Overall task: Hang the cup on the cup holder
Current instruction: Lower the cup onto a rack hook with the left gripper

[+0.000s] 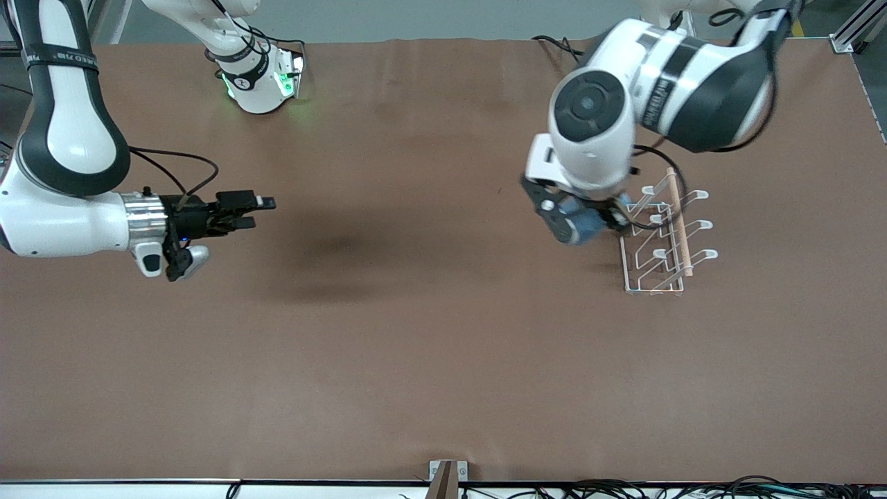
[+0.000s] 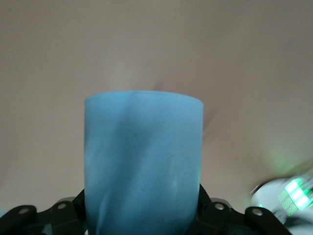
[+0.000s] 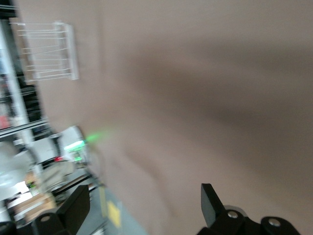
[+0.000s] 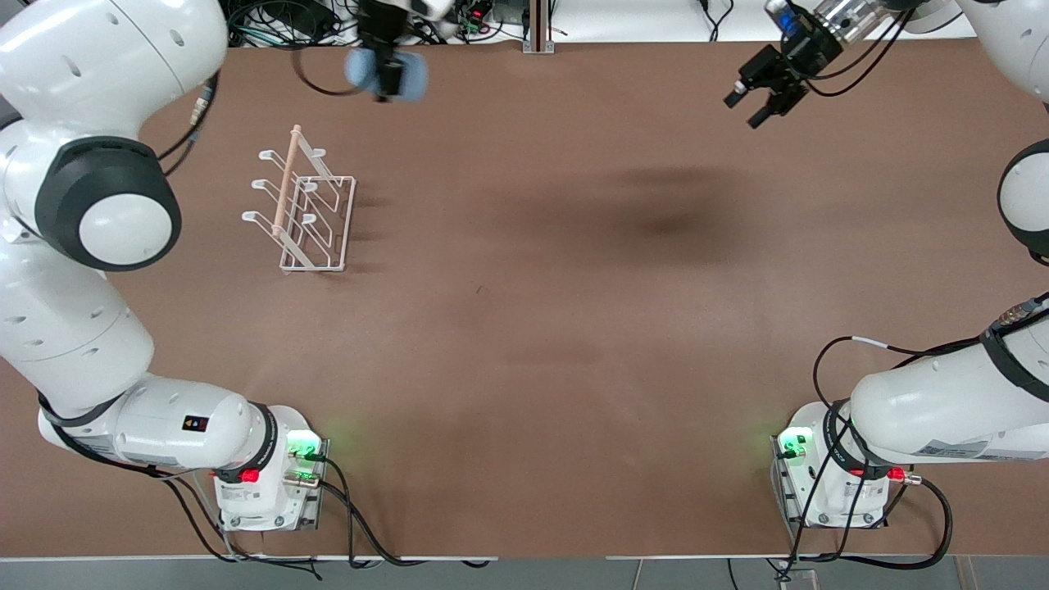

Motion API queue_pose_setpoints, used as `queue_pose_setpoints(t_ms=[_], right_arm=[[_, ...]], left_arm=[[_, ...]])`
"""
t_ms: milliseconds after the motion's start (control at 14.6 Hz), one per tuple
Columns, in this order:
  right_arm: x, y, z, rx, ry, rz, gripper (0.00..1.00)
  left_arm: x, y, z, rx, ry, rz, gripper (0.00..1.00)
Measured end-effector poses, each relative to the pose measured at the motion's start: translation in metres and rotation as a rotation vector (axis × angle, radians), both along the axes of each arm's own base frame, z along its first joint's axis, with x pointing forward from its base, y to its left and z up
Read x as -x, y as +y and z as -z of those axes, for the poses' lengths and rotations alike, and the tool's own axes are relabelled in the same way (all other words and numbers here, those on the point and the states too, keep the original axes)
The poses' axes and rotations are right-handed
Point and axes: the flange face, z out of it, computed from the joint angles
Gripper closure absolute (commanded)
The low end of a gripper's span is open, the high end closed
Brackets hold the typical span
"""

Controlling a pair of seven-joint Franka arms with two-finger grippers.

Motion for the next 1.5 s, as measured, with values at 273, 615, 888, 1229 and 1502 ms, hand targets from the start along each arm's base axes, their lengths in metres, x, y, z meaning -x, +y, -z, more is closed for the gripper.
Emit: queue_pose_setpoints(t_ms=[273, 615, 888, 1229, 1502], right_arm=[[-0.010, -0.042, -0.027, 0.276, -0.152, -0.013, 0.00], [-0.026, -0.072, -0.127, 0.556, -0.280, 0.098, 0.00], [-0.017, -0.073, -0.218, 0.576, -0.333, 0.125, 0.00], [0.007, -0.072, -0.271, 0.583, -0.289, 0.112, 0.00], [0.016, -0.071, -0.278, 0.620, -0.268, 0.177, 0.00]], left_arm=[[-0.019, 0.036, 0.018, -0.227, 0.028, 0.174, 0.70], [-0.012, 0.043, 0.065, -0.526, 0.061, 0.291, 0.71], [0.001, 0.049, 0.115, -0.603, 0.143, 0.342, 0.77], [0.012, 0.052, 0.152, -0.678, 0.193, 0.396, 0.76], [0.009, 0.054, 0.182, -0.720, 0.219, 0.433, 0.76]])
